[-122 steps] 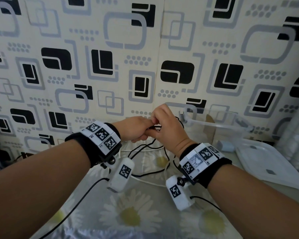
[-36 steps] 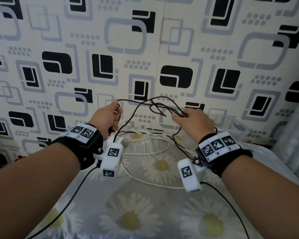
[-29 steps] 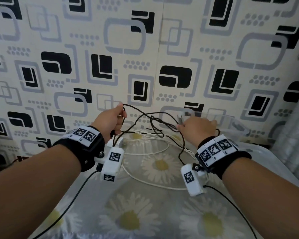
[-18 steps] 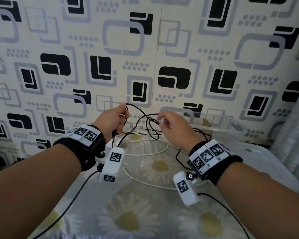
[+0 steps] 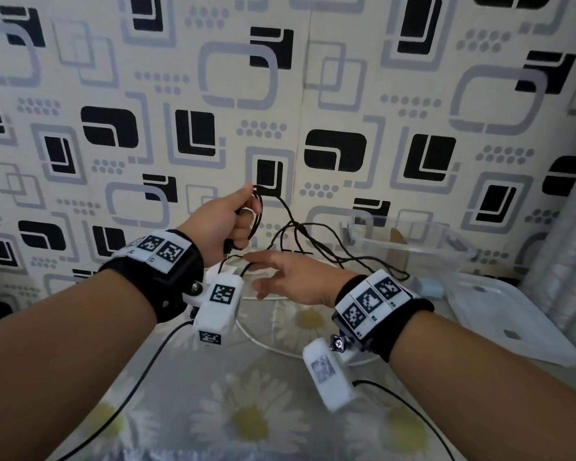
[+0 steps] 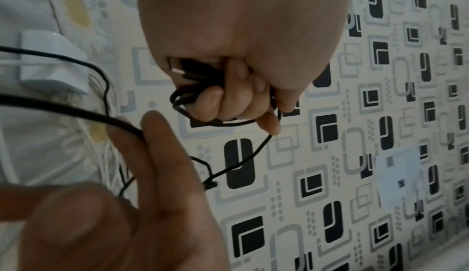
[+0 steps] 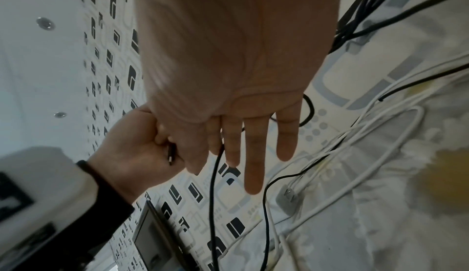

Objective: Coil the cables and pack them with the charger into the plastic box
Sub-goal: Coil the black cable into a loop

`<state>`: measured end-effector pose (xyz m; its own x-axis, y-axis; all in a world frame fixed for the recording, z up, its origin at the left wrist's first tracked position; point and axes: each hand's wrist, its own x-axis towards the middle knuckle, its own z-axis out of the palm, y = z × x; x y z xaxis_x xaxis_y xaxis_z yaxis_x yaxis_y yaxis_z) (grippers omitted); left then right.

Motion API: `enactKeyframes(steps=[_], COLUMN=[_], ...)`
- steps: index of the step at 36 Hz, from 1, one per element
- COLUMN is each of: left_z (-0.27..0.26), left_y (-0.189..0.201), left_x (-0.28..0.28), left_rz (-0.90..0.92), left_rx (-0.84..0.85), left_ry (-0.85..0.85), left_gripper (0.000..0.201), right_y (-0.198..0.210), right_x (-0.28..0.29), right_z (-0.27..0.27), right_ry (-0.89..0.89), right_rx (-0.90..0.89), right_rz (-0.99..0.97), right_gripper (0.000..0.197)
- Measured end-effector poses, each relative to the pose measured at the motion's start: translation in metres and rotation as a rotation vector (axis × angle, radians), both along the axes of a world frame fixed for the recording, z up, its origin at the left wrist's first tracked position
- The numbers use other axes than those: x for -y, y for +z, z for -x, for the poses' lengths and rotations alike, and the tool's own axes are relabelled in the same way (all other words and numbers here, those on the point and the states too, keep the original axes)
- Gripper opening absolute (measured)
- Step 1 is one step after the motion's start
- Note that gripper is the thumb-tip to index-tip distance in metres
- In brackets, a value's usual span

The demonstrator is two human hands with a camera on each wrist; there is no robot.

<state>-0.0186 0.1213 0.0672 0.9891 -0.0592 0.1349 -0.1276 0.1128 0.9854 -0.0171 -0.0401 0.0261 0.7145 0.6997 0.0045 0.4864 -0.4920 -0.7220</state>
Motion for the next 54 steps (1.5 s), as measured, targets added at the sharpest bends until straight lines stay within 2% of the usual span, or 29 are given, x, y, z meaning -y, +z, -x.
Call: enactKeyframes(steps=[4, 8, 12, 14, 16, 19, 20, 21, 23, 25, 27, 30, 32, 34, 38, 46, 51, 54], left_z=[0.004, 0.009, 0.015, 0.017, 0.018, 0.016, 0.016, 0.015, 0.013, 0.010, 0.008, 0.003, 0.002, 0.002, 0.003, 0.005, 0.005, 0.005], left_y=[0.013, 0.023, 0.028, 0.028, 0.026, 0.021, 0.020, 0.018, 0.014, 0.010, 0.006, 0.003, 0.001, -0.001, -0.001, 0.001, 0.001, 0.000], left_x=[-0.001, -0.003, -0.001, 0.001, 0.002, 0.000, -0.001, -0.002, -0.005, -0.008, -0.010, -0.012, -0.013, -0.013, -0.014, -0.018, -0.020, -0.021], left_rz=[0.005, 0.027, 0.047, 0.062, 0.092, 0.133, 0.139, 0.143, 0.150, 0.157, 0.163, 0.173, 0.182, 0.190, 0.216, 0.351, 0.461, 0.502], left_rx=[0.024, 0.048, 0.054, 0.051, 0.040, 0.004, -0.012, -0.026, -0.050, -0.068, -0.080, -0.098, -0.102, -0.102, -0.114, -0.105, -0.121, -0.132], left_ry=[-0.034, -0.069, -0.114, -0.133, -0.134, -0.116, -0.109, -0.101, -0.078, -0.054, -0.034, -0.019, -0.020, -0.030, -0.074, -0.119, -0.133, -0.136], left_gripper=[0.045, 0.046, 0.046, 0.047, 0.047, 0.047, 0.046, 0.046, 0.045, 0.044, 0.044, 0.044, 0.044, 0.044, 0.045, 0.041, 0.041, 0.041], right_y=[0.003, 0.011, 0.017, 0.016, 0.011, 0.002, 0.000, -0.002, -0.004, -0.004, -0.001, 0.003, 0.005, 0.005, 0.001, -0.012, -0.020, -0.022], right_x=[0.000, 0.002, -0.004, -0.006, -0.006, -0.002, 0.001, 0.004, 0.008, 0.010, 0.013, 0.016, 0.016, 0.016, 0.020, 0.019, 0.018, 0.019], right_z=[-0.005, -0.013, -0.026, -0.029, -0.036, -0.040, -0.038, -0.037, -0.034, -0.029, -0.024, -0.024, -0.028, -0.033, -0.037, -0.035, -0.028, -0.024], right_ry=[-0.152, -0.320, -0.506, -0.568, -0.588, -0.529, -0.472, -0.416, -0.381, -0.422, -0.472, -0.518, -0.546, -0.559, -0.521, -0.450, -0.392, -0.357], right_rx=[0.108, 0.282, 0.465, 0.557, 0.534, 0.234, 0.160, 0.141, 0.194, 0.360, 0.547, 0.669, 0.746, 0.799, 0.598, 0.432, 0.399, 0.389], right_rz=[-0.062, -0.081, -0.249, -0.274, -0.173, 0.298, 0.399, 0.420, 0.320, 0.199, 0.060, -0.276, -0.420, -0.466, -0.342, -0.142, 0.082, 0.118], right_gripper=[0.057, 0.078, 0.084, 0.086, 0.086, 0.081, 0.078, 0.073, 0.052, 0.029, 0.022, 0.009, 0.015, 0.028, 0.045, 0.020, 0.020, 0.022])
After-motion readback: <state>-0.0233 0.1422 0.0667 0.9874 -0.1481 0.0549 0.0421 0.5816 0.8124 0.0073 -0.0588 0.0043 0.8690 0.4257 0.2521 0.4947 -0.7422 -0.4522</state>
